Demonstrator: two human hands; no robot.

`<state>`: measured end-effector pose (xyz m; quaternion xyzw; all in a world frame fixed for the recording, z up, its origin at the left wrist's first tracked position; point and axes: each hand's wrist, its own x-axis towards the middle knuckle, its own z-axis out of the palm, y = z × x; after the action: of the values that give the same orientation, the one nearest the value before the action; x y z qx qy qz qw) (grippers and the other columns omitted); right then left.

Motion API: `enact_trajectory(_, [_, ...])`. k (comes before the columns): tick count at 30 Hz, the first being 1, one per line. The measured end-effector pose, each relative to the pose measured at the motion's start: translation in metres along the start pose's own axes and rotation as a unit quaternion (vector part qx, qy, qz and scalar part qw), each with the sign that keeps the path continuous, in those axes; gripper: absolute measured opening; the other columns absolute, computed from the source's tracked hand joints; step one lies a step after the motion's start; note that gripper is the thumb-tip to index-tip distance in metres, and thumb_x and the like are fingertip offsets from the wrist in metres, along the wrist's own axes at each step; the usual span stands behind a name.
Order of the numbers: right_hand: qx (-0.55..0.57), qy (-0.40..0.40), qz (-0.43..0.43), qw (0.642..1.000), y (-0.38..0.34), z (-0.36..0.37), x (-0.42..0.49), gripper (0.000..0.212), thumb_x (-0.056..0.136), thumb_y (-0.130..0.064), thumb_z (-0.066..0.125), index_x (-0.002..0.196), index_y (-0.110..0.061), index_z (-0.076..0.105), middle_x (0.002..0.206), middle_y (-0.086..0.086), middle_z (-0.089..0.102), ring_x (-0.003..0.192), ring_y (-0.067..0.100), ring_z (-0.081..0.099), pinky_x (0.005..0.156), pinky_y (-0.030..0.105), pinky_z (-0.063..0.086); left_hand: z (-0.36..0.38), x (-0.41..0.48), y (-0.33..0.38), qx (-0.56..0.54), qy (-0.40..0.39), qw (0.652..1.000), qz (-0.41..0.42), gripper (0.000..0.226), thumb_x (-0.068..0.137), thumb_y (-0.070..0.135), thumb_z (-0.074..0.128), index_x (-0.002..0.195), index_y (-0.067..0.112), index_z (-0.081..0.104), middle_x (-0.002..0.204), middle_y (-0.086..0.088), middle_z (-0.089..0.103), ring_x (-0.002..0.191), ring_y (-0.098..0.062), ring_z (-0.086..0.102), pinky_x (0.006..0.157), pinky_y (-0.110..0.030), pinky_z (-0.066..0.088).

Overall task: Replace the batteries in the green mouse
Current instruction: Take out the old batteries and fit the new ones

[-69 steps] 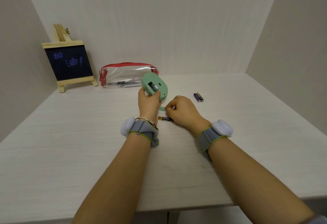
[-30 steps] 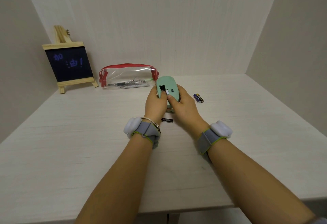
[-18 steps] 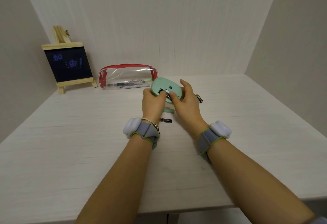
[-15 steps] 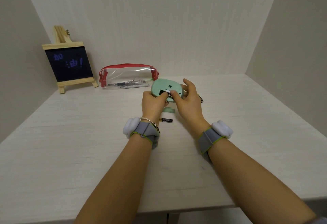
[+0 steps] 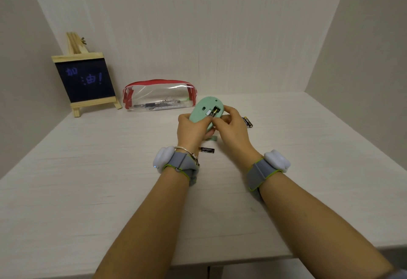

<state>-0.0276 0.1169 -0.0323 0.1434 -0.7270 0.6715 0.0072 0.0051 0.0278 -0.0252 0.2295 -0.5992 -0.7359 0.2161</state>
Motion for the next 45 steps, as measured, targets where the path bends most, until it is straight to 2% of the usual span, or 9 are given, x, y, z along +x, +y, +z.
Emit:
enact_trajectory(2, [0.006,-0.007,-0.002,1.000,-0.001,0.000,-0.001,0.036,0.086,-0.011,0.054,0.121,-0.017,0.053,0.077,-0.007,0.059,0.071,-0.001,0.058,0.065,0.010,0.047,0.001,0.000,0.000,0.017,-0.014,1.000,0.002,0.052,0.072,0.012,0.072,0.119,0.007,0.050,0.114,-0.009,0.062,0.097,-0.025,0.068,0.065,-0.031,0.061])
enact_trajectory(7, [0.040,-0.007,0.010,0.999,-0.003,0.002,-0.002,0.033,0.086,-0.013,0.049,0.116,-0.025,0.055,0.090,0.004,0.065,0.085,0.016,0.064,0.077,0.029,0.054,0.004,-0.003,0.002,0.089,-0.008,0.996,0.027,0.035,0.078,0.018,0.069,0.107,0.013,0.050,0.101,-0.004,0.062,0.081,-0.018,0.066,0.066,-0.036,0.062])
enact_trajectory(13, [0.072,-0.010,0.029,0.997,-0.002,0.001,0.000,0.022,0.086,-0.017,0.051,0.103,-0.030,0.055,0.089,0.004,0.064,0.090,0.019,0.065,0.082,0.038,0.055,0.004,-0.005,0.004,0.151,-0.010,0.986,0.068,0.045,0.081,0.023,0.070,0.115,0.002,0.049,0.103,-0.006,0.062,0.085,-0.020,0.064,0.046,-0.016,0.054])
enact_trajectory(19, [0.057,0.004,0.035,0.998,0.001,0.005,0.002,0.013,0.084,-0.027,0.054,0.089,-0.039,0.051,0.090,0.007,0.064,0.091,0.027,0.066,0.081,0.053,0.055,0.005,-0.008,0.003,0.204,-0.030,0.972,0.111,0.045,0.086,0.022,0.065,0.120,0.002,0.045,0.104,-0.005,0.058,0.088,-0.018,0.058,0.049,-0.012,0.050])
enact_trajectory(21, [0.068,0.003,0.043,0.997,0.000,0.004,0.002,0.014,0.085,-0.024,0.055,0.091,-0.036,0.051,0.089,0.007,0.062,0.091,0.029,0.066,0.078,0.051,0.056,0.005,-0.009,0.003,0.221,-0.035,0.966,0.125,0.044,0.086,0.022,0.064,0.123,0.005,0.047,0.111,-0.007,0.062,0.094,-0.020,0.060,0.064,-0.020,0.053])
enact_trajectory(26, [0.117,0.010,0.075,0.990,-0.005,-0.001,0.004,0.020,0.089,-0.010,0.046,0.108,-0.018,0.048,0.081,0.004,0.064,0.064,0.018,0.062,0.047,0.028,0.049,0.009,-0.015,0.003,0.220,-0.067,0.964,0.133,0.042,0.089,0.011,0.060,0.127,0.003,0.045,0.101,-0.001,0.054,0.064,0.003,0.048,0.044,-0.003,0.041])
enact_trajectory(29, [0.147,0.025,0.095,0.984,-0.006,-0.002,0.005,0.022,0.088,-0.009,0.044,0.107,-0.018,0.047,0.083,0.004,0.065,0.063,0.017,0.062,0.048,0.028,0.048,0.010,-0.018,0.004,0.243,-0.076,0.954,0.157,0.043,0.088,0.009,0.059,0.128,0.002,0.043,0.103,-0.003,0.053,0.065,0.002,0.048,0.046,-0.001,0.041])
enact_trajectory(35, [0.218,0.046,0.127,0.966,-0.008,0.002,0.004,0.021,0.087,-0.010,0.043,0.104,-0.020,0.050,0.084,0.004,0.064,0.065,0.015,0.061,0.055,0.030,0.044,0.010,-0.018,0.005,0.284,-0.068,0.938,0.186,0.045,0.083,0.011,0.061,0.125,0.007,0.044,0.113,-0.012,0.064,0.097,-0.026,0.061,0.069,-0.024,0.047])
enact_trajectory(45, [0.348,0.049,0.167,0.921,-0.011,0.000,-0.001,0.024,0.085,-0.007,0.040,0.094,-0.017,0.060,0.084,0.002,0.063,0.078,0.015,0.060,0.062,0.028,0.049,0.011,-0.015,0.003,0.302,-0.093,0.921,0.229,0.047,0.081,0.007,0.060,0.126,0.014,0.045,0.111,-0.012,0.059,0.094,-0.028,0.060,0.071,-0.038,0.054])
